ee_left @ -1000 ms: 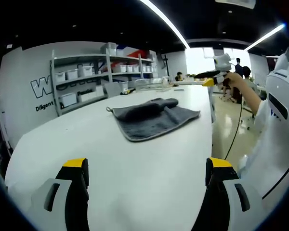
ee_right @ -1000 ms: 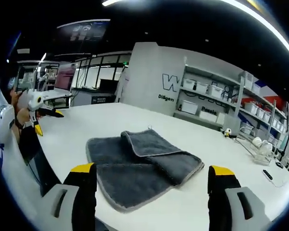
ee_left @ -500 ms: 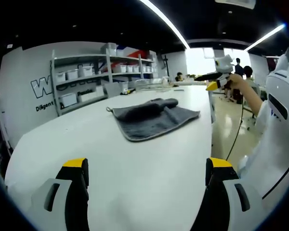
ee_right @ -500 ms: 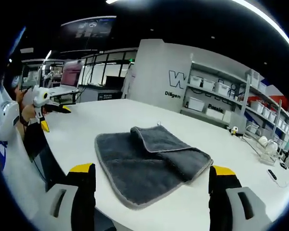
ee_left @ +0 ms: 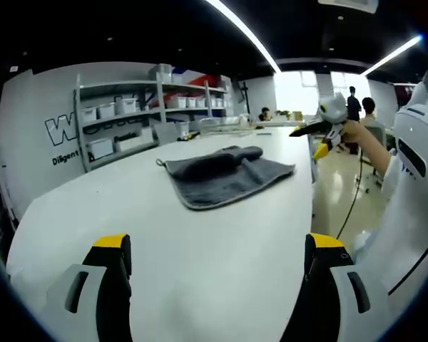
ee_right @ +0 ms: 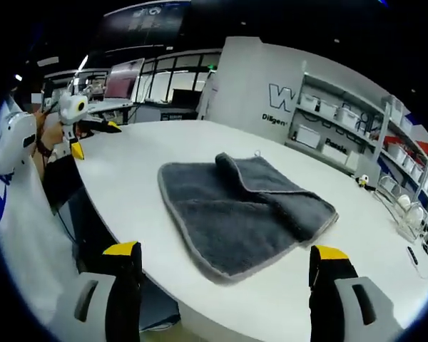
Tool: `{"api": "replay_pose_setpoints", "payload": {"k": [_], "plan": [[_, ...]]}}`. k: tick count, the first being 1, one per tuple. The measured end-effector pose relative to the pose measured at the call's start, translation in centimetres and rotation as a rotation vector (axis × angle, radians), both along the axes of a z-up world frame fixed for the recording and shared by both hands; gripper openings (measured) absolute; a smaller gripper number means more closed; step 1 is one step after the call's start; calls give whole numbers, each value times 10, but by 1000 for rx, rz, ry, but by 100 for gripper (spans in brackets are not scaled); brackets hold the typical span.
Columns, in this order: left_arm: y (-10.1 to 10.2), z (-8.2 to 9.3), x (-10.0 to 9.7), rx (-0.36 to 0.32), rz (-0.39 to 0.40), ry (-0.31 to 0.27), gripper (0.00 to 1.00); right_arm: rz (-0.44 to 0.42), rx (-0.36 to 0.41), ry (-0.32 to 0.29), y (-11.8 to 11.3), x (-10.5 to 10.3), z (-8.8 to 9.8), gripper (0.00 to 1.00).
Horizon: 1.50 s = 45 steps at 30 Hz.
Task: Open the folded towel by lifting each exposed corner and separating the folded layers until the towel lies flat within the target outline without major curled edges
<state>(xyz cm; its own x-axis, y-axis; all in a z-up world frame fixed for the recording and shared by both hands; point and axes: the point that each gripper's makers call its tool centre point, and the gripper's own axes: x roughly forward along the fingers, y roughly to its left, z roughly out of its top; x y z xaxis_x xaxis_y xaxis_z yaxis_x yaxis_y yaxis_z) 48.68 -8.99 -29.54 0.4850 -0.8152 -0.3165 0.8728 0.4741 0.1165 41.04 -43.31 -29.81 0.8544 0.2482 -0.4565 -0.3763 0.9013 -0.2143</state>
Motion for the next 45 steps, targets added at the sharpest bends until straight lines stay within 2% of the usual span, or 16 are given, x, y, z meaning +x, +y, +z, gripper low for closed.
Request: {"api": "replay_pose_setpoints", "payload": {"k": [7,17,24,29,32,45], "plan": [[0,-1,0,2,0,2,99,20,-10,29,0,1,-18,92],[1,-1,-2,3,2,3,99,58,-30,39,1,1,-34,79],[1,1,-3,2,5,0,99,88,-39,28,2,5,-39,69],[2,1,-3,2,8,0,99,105,-58,30,1,7,-44,58],[2,0,-3,1,9,1,99,115,-45,27,1,8,-45,52],[1,0,-3,4,3,4,99,110,-43,15,-6,14,-50,29]]}}
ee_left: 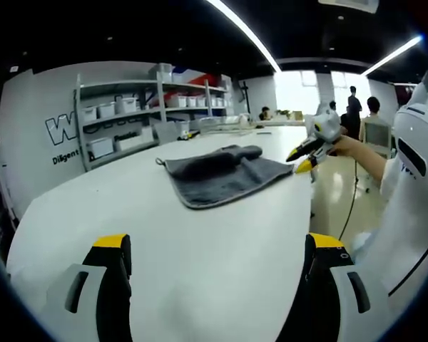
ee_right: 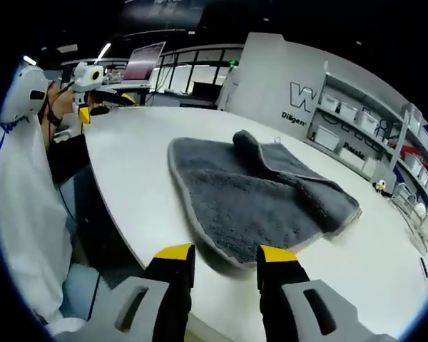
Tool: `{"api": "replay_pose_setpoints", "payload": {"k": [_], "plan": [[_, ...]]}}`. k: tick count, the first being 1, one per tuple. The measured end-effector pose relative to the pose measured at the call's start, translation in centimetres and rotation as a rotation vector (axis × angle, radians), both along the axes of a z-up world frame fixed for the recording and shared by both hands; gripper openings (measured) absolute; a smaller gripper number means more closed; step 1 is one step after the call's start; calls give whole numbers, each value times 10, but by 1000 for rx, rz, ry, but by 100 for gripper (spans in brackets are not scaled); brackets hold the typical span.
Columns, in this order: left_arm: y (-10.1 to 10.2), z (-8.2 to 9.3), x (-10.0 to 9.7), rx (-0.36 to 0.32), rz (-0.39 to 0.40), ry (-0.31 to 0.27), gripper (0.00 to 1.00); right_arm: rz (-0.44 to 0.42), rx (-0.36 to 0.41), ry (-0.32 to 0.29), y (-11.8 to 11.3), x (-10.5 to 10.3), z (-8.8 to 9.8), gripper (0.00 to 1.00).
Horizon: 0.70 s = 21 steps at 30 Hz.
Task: Open the folded towel by lifting each exposed corner and separating the folded layers until the towel lies flat within the target outline without major curled edges
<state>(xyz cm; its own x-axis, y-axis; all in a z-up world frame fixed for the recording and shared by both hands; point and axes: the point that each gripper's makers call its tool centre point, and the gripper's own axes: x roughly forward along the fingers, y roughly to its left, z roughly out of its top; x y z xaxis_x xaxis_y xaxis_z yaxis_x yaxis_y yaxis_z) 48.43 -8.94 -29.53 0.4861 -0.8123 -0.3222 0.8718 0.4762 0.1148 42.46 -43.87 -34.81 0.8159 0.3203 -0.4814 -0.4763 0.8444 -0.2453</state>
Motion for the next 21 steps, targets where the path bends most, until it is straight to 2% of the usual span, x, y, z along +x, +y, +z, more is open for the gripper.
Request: {"api": "replay_pose_setpoints", "payload": {"k": [3,10,15,21], "plan": [[0,0,1,1,-1,1,99,-7,-2,-7,-2,2,0,25],[0,0,2,2,-1,0,99,-2,54,-10,-1,4,-3,14],[1,0,4,3,2,1,99,-2,48,-14,-1,5,-6,4],[0,-1,4,1,0,2,99,4,32,-9,3,6,-7,0]]}}
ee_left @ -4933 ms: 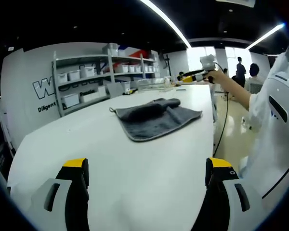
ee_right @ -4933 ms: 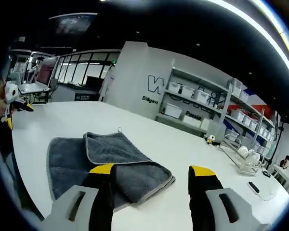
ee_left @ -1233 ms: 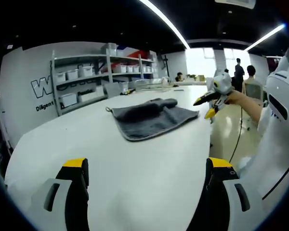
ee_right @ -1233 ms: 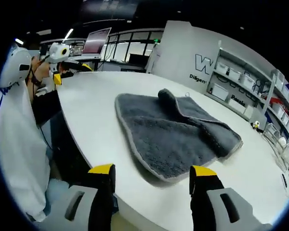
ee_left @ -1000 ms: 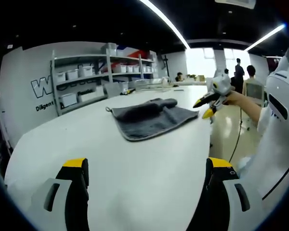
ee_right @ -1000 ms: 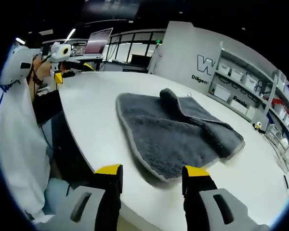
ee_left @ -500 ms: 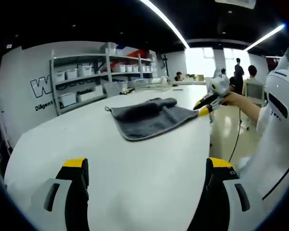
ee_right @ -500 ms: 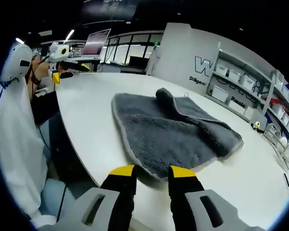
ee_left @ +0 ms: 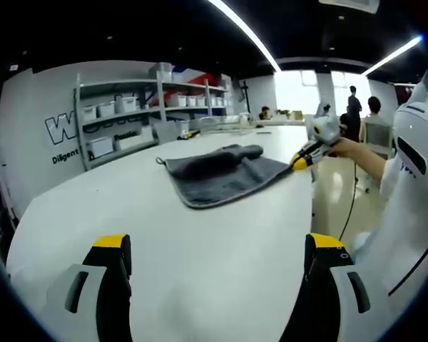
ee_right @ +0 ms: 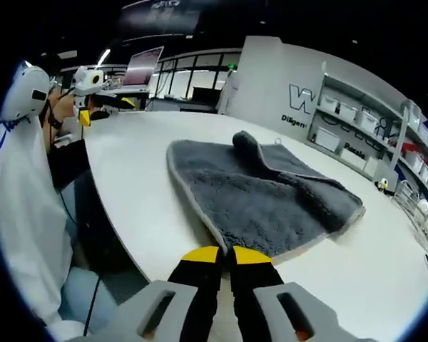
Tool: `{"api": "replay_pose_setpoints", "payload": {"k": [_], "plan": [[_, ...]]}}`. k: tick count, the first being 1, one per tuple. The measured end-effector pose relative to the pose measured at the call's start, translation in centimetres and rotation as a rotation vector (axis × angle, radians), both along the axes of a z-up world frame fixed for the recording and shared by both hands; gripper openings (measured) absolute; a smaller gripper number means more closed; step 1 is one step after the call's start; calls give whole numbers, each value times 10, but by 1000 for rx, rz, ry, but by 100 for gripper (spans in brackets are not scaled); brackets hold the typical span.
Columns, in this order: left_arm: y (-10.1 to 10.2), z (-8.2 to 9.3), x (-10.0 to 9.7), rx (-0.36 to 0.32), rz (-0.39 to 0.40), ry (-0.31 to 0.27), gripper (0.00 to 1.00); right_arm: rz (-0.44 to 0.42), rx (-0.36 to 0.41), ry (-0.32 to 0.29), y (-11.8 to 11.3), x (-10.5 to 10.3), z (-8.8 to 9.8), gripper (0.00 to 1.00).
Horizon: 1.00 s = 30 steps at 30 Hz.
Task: Open the folded towel by lifting each exposed corner and separating the folded layers until the towel lies flat within the target outline without major curled edges
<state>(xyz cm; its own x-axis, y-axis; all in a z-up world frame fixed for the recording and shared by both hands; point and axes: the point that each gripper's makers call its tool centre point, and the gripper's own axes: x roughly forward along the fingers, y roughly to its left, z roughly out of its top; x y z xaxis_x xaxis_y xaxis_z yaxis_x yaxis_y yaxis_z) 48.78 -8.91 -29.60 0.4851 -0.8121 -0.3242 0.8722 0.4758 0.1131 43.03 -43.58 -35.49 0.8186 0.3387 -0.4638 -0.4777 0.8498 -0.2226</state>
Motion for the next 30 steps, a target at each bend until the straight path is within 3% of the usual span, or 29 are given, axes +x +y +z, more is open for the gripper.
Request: {"api": "replay_pose_setpoints", "payload": {"k": [18,30], "plan": [[4,1,-1,-5,15,-3,99,97,39,26,40,0,1,0],[9,3,-3,-9,32,-7,99,206,58,49,85,2,1,0]]}}
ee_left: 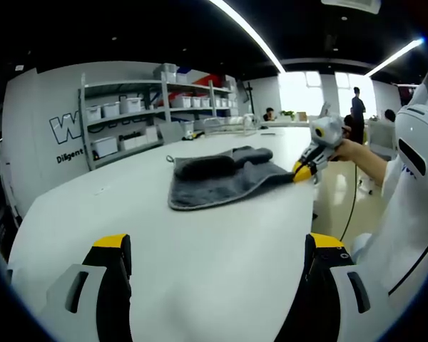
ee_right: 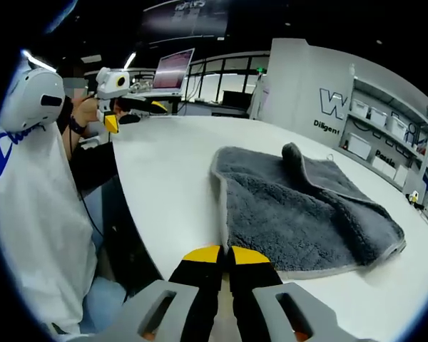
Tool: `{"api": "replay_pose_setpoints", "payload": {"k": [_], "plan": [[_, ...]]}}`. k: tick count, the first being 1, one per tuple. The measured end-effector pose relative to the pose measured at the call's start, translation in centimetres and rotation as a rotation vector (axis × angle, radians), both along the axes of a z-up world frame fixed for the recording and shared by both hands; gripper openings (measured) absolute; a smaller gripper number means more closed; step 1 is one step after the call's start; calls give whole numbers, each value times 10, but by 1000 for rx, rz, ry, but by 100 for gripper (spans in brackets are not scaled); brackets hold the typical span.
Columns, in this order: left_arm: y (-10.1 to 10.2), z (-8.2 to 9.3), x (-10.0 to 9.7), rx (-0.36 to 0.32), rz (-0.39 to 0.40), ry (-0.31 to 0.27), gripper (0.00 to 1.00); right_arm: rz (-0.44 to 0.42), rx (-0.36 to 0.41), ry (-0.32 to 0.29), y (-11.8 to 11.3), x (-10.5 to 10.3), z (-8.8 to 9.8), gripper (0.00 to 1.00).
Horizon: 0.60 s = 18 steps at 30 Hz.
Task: Open the folded towel by lifting each exposed corner and separating the folded layers until the towel lies flat within the target outline without major curled edges
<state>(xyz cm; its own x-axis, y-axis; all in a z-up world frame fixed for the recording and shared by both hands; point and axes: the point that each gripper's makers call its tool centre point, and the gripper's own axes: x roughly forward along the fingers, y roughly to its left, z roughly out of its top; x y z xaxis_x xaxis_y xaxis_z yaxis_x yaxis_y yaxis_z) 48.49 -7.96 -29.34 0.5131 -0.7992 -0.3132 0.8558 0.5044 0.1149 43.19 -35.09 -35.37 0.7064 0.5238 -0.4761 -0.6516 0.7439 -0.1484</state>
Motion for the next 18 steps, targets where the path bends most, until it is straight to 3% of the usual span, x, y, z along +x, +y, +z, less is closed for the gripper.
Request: {"api": "replay_pose_setpoints", "payload": {"k": [18], "plan": [[9,2,0,-11,20,-6,99,68,102,53,70,17,5,0]]}}
